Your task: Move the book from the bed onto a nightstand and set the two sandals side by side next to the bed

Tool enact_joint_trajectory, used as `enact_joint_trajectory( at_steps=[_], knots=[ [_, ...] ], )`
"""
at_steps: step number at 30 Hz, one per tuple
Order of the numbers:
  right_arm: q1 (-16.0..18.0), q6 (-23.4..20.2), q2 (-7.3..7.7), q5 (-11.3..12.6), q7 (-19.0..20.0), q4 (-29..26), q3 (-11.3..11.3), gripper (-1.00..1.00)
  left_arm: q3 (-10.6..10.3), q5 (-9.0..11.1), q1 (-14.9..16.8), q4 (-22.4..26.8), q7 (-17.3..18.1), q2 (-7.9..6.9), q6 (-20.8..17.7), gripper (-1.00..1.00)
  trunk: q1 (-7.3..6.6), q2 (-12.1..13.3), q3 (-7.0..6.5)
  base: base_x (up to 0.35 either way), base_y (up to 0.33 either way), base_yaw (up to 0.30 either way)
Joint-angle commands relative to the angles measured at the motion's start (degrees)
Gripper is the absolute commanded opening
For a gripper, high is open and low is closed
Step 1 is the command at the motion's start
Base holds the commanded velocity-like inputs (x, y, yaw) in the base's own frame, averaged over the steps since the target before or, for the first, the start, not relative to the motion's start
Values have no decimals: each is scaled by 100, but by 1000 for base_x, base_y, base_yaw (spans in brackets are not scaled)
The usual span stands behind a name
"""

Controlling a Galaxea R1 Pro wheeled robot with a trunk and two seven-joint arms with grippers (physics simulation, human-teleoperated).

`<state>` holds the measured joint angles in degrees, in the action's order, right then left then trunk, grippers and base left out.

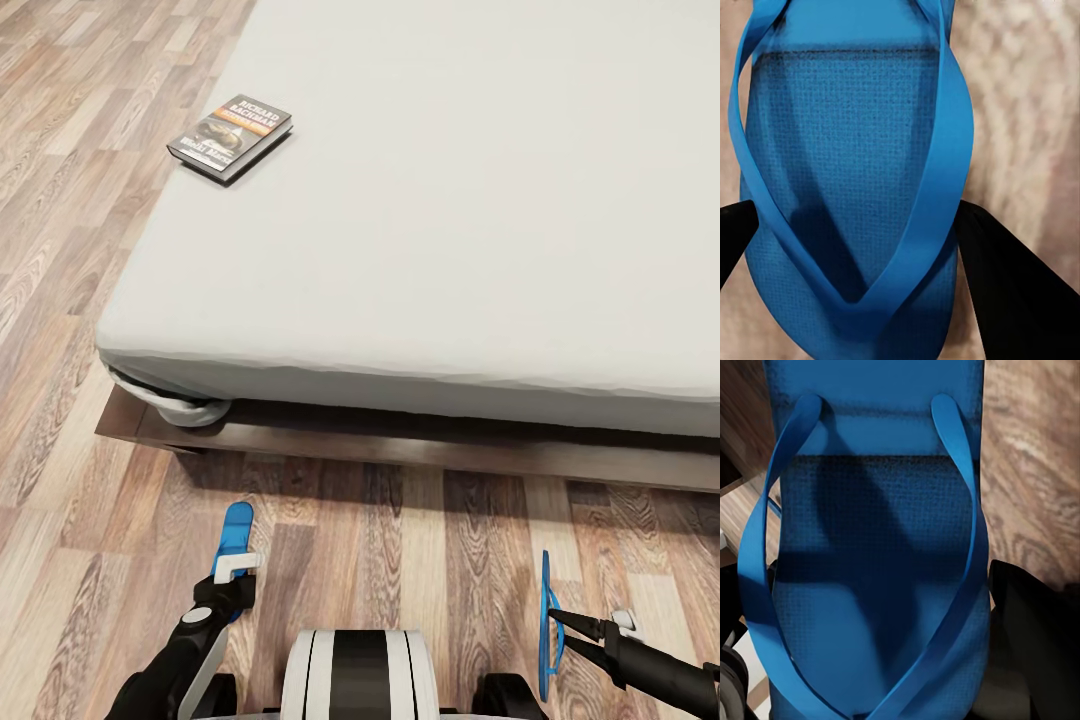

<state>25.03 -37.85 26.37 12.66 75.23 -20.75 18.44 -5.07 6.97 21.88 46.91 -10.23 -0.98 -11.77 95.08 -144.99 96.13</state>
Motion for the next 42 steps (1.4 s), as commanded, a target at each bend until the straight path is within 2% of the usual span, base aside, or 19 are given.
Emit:
enact_joint_trajectory(
  at_steps=[1,30,31,42],
  knots=[
    [1,-51,0,8,9,1,10,-100,-38,53,1,9,-59,-9,-27,-100,-1,-1,3,0,0,0],
    [1,-29,0,9,9,-8,10,-100,-38,51,1,11,-66,-7,-34,-100,-1,-1,3,0,0,0],
    [1,-29,0,9,9,-8,10,-100,-38,51,1,11,-67,-7,-35,100,-1,-1,3,0,0,0],
    [1,-29,0,8,9,-5,10,-100,-38,49,1,11,-67,-10,-35,100,-1,-1,3,0,0,0]
  ],
)
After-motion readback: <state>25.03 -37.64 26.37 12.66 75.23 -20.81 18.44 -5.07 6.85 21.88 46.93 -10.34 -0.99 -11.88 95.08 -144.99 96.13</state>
